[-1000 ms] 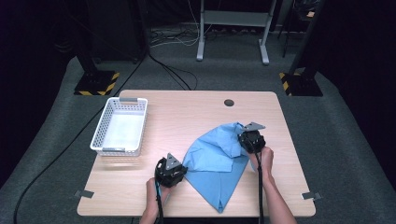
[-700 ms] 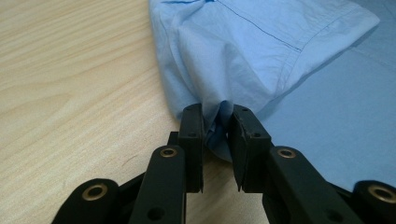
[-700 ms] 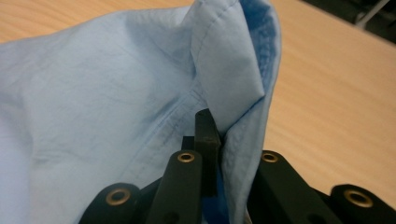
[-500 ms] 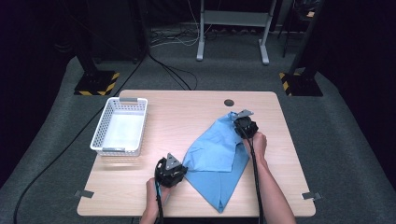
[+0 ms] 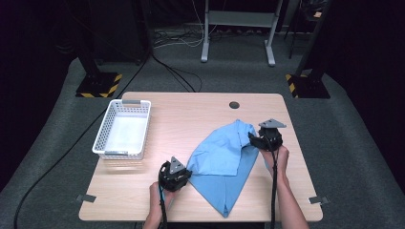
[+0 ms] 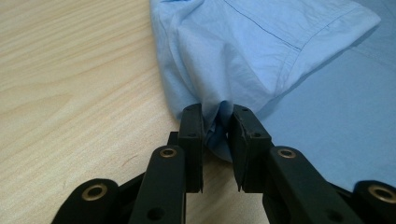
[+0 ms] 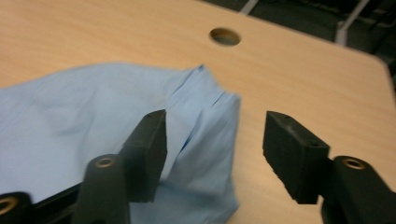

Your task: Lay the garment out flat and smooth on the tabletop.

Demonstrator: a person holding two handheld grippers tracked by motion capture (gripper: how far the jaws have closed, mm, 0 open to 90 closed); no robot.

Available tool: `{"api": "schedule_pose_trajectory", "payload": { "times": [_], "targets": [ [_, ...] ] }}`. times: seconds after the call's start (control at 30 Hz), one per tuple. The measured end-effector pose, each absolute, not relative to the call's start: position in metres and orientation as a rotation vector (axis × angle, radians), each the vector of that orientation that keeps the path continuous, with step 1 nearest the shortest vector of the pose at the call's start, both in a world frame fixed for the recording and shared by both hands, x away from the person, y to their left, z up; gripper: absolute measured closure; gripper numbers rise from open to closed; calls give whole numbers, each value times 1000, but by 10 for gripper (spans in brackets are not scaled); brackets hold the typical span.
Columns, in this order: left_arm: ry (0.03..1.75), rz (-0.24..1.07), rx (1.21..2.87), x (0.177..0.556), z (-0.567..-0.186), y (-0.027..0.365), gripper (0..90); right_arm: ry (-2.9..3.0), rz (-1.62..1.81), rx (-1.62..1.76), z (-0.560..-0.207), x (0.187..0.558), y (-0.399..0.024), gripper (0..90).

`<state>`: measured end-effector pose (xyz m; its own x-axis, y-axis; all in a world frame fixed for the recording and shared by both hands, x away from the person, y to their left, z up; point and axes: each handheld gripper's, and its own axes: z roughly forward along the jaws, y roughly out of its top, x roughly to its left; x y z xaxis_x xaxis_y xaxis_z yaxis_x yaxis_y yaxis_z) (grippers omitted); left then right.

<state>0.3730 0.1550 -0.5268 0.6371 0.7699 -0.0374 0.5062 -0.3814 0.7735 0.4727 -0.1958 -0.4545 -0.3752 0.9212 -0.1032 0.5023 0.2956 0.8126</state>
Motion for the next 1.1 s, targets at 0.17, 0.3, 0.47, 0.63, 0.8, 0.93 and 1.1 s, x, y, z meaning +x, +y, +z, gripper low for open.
{"api": "schedule_pose_trajectory", "payload": {
  "times": [0.17,0.3,0.47,0.63,0.8,0.93,1.1],
  "targets": [
    [994,422,2064,373,-527,155,750,2140,897,1222,-483,450,-191,637],
    [994,422,2064,373,-527,155,750,2198,852,1237,-501,453,-185,666],
    [990,427,2068,373,-527,155,750,2195,843,1275,-506,477,-181,660],
    [987,424,2070,373,-527,155,749,2192,825,1292,-509,499,-175,655],
    [986,424,2071,373,-527,155,748,2169,818,1302,-512,514,-168,640],
    [987,421,2068,373,-527,155,748,2154,774,1341,-510,520,-166,462],
    [987,421,2068,373,-527,155,749,2069,875,1402,-500,508,-189,387]
  ]
}}
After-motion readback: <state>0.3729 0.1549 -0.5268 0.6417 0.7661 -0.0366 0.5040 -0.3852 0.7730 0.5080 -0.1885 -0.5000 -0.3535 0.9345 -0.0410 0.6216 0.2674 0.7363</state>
